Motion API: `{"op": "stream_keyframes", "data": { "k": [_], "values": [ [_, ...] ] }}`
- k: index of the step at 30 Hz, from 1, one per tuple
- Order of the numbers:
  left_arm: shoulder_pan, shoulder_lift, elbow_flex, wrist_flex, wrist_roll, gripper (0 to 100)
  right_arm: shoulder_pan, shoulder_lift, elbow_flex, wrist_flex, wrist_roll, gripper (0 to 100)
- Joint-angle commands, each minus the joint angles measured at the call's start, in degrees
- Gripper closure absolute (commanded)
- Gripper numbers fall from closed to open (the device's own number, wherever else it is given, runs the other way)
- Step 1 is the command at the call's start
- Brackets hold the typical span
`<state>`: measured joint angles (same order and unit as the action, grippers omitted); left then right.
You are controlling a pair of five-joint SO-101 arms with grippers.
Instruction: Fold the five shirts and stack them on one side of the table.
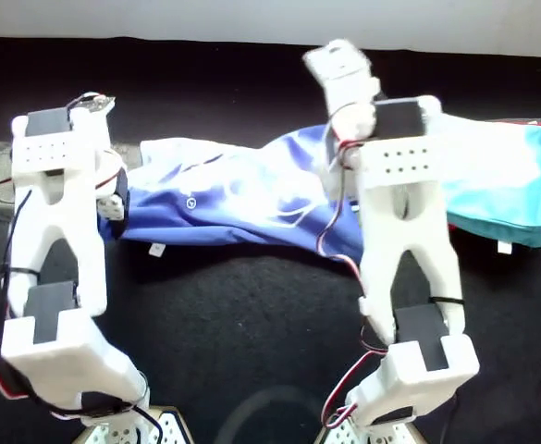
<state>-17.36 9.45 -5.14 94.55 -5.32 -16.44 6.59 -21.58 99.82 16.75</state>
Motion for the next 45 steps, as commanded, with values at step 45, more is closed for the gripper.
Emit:
{"op": "stream_keyframes", "data": {
  "k": [45],
  "values": [
    [-0.75, -3.21, 1.71, -2.99, -0.35, 99, 4.18, 9.36, 27.21, -45.05, -0.88, 99.2]
  ]
}}
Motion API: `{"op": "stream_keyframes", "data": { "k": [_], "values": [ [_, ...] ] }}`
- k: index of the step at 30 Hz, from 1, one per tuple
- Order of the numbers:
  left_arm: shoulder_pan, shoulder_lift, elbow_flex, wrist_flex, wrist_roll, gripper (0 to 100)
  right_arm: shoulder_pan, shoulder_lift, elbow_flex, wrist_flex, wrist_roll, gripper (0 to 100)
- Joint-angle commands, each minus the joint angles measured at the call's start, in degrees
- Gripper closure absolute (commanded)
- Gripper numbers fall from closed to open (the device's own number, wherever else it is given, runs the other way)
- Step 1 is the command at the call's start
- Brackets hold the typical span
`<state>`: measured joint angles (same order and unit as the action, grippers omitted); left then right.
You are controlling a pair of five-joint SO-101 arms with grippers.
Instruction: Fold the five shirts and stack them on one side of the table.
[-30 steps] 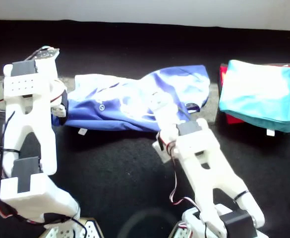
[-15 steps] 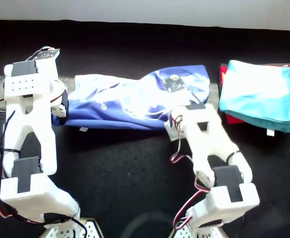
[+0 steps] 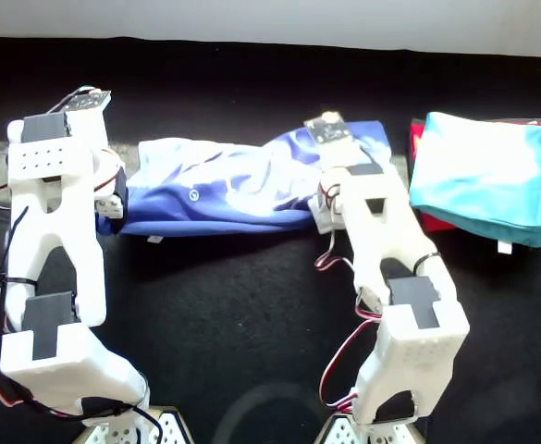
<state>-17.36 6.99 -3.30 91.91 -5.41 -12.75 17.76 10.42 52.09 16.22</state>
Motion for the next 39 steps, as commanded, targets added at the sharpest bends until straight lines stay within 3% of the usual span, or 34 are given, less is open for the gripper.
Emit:
{"op": "stream_keyframes", "data": {
  "k": [1, 10, 15, 21, 32, 36, 39],
  "values": [
    [-0.75, -0.04, -0.13, -0.18, -0.26, 99, 0.48, -2.86, -5.67, 4.09, -0.35, 99.3],
    [0.31, 1.1, -2.51, 1.67, -0.26, 99, 0.48, -20.26, -6.73, 16.22, 1.05, 99.3],
    [2.68, -3.21, -7.43, 7.82, -0.26, 99, 0.4, -29.05, -6.73, 22.55, 5.27, 99.3],
    [3.21, -11.74, -7.78, 9.05, -0.18, 99, 0.4, -38.02, -6.99, 29.41, 5.89, 99.3],
    [3.12, -30.2, 7.34, 9.05, -0.18, 99, 0.22, -54.55, -6.99, 47.25, 10.02, 99.3],
    [3.03, -31.6, 9.89, 8.62, -0.44, 99, 0.13, -55.43, -5.32, 47.34, 10.9, 99.3],
    [3.03, -27.82, 11.47, 6.95, -1.67, 99, 0.13, -52.0, 1.63, 41.8, 11.78, 99.3]
  ]
}}
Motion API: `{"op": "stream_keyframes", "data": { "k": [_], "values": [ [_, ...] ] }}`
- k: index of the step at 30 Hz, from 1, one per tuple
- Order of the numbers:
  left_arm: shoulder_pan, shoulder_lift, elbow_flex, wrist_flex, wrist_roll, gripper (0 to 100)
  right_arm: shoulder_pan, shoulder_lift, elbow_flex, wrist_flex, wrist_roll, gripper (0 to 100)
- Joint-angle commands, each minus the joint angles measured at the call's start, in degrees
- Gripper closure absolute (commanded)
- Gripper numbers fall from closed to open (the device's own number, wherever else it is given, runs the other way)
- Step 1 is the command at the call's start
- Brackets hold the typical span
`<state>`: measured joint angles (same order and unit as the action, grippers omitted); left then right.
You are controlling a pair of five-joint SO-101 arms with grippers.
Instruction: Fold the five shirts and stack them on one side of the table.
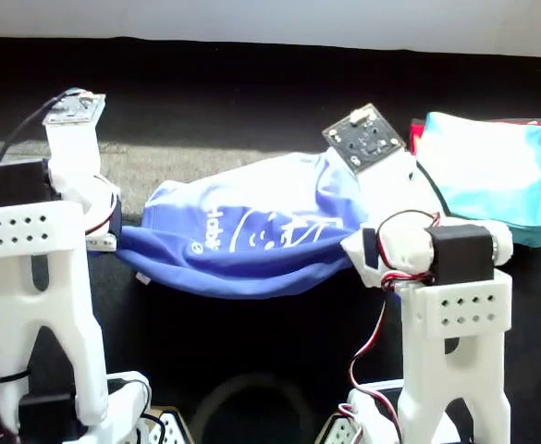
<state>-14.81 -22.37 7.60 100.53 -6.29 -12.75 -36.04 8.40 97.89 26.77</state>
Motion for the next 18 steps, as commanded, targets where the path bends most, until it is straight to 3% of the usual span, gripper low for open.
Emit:
{"op": "stream_keyframes", "data": {
  "k": [1, 6, 10, 15, 18],
  "values": [
    [0.4, 3.65, 1.1, -2.81, -0.97, 99, 0.13, 3.3, 6.9, -6.99, 1.76, 99.3],
    [-1.19, 17.1, 1.63, -9.14, -0.97, 99, 0.4, 12.26, 21.58, -26.07, 2.81, 99.3],
    [-1.71, 27.12, 1.63, -13.98, -0.97, 99, 0.48, 22.11, 25.36, -39.43, 2.64, 99.0],
    [-1.8, 34.33, 0.04, -18.02, -0.88, 99, 0.57, 36.35, 14.73, -44.53, 0.97, 94.9],
    [-2.42, 36.18, -2.51, -17.67, -0.79, 99, 3.3, 44.18, 3.12, -43.65, -7.74, 85.6]
  ]
}}
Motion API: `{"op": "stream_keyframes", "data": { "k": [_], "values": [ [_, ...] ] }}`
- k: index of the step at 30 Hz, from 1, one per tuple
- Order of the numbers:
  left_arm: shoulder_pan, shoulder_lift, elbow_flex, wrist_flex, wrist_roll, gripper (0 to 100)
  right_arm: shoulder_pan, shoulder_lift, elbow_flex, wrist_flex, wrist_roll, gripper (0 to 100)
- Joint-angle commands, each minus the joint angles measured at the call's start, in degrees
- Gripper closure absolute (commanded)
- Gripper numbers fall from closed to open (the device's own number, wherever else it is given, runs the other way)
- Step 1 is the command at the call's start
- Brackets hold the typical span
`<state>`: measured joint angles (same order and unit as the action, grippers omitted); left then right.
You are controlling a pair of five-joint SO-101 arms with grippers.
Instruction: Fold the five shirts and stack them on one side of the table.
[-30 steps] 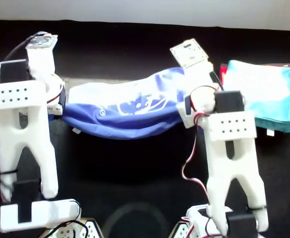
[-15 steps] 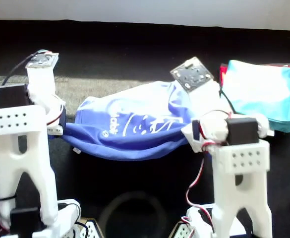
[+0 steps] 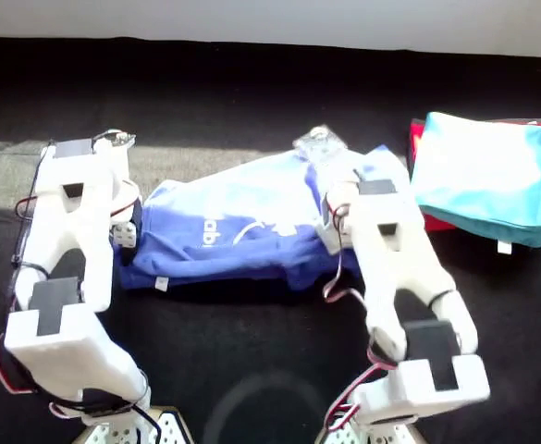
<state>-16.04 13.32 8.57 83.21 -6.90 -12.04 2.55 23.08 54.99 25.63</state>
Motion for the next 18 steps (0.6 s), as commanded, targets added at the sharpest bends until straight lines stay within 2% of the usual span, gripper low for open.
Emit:
{"op": "stream_keyframes", "data": {
  "k": [1, 4, 6, 13, 18],
  "values": [
    [-1.63, 0.75, -4.26, -0.26, -0.18, 99, 4.0, 7.69, -15.43, -0.31, -10.02, 83.1],
    [-3.12, 1.19, -5.76, -0.26, -0.26, 99, 7.08, 12.7, -25.98, 3.12, -18.29, 80.3],
    [-3.91, 1.27, -5.93, -0.26, -0.35, 99, 7.69, 13.76, -31.16, 7.69, -20.31, 80.3],
    [-3.91, 1.63, -5.93, -0.62, -0.35, 99, 7.52, 13.67, -45.58, 27.38, -20.13, 80.3],
    [-3.91, 1.27, -6.02, -0.7, -0.35, 99, 5.41, 13.67, -57.19, 44.97, -12.84, 80.3]
  ]
}}
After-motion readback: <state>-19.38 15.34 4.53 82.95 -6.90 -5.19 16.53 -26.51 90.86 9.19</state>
